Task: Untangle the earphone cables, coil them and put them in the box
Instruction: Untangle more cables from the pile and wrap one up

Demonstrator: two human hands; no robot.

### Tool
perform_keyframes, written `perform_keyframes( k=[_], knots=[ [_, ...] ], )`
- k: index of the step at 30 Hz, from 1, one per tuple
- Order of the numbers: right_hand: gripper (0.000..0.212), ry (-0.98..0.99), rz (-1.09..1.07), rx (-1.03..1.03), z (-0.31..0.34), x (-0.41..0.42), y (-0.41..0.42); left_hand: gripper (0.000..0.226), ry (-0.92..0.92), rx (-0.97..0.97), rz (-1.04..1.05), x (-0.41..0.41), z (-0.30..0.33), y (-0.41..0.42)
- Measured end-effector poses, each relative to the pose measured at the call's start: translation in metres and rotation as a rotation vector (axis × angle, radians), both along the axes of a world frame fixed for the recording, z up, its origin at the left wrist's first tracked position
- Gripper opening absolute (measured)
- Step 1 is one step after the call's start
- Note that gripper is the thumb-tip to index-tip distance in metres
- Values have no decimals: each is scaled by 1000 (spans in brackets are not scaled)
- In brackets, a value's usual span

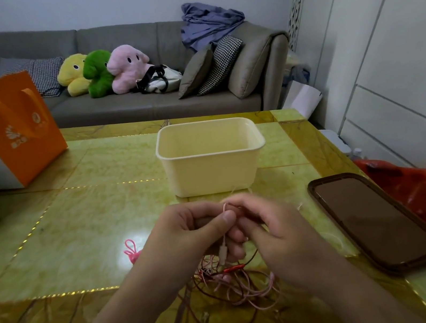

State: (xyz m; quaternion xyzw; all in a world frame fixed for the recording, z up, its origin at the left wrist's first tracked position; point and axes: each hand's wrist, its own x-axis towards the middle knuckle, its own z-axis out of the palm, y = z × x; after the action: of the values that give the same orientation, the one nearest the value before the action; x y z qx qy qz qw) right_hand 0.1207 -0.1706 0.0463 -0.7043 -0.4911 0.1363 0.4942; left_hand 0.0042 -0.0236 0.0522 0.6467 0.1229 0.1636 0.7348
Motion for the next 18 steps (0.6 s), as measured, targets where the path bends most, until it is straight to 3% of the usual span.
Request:
perform_keyframes(
  k=[3,8,13,18],
  knots=[
    [30,426,-26,55,-2,2,4,21,-3,-119,-31,-1,3,1],
    [21,434,-42,119,-2,2,7,25,-41,-321,-84,-3,3,3],
    [15,634,-47,164,0,2,7,25,-114,-415,-184,-7,1,6],
    [15,593,-74,133,-1,-5,10,30,-154,-458,-131,-4,2,1]
  ],
)
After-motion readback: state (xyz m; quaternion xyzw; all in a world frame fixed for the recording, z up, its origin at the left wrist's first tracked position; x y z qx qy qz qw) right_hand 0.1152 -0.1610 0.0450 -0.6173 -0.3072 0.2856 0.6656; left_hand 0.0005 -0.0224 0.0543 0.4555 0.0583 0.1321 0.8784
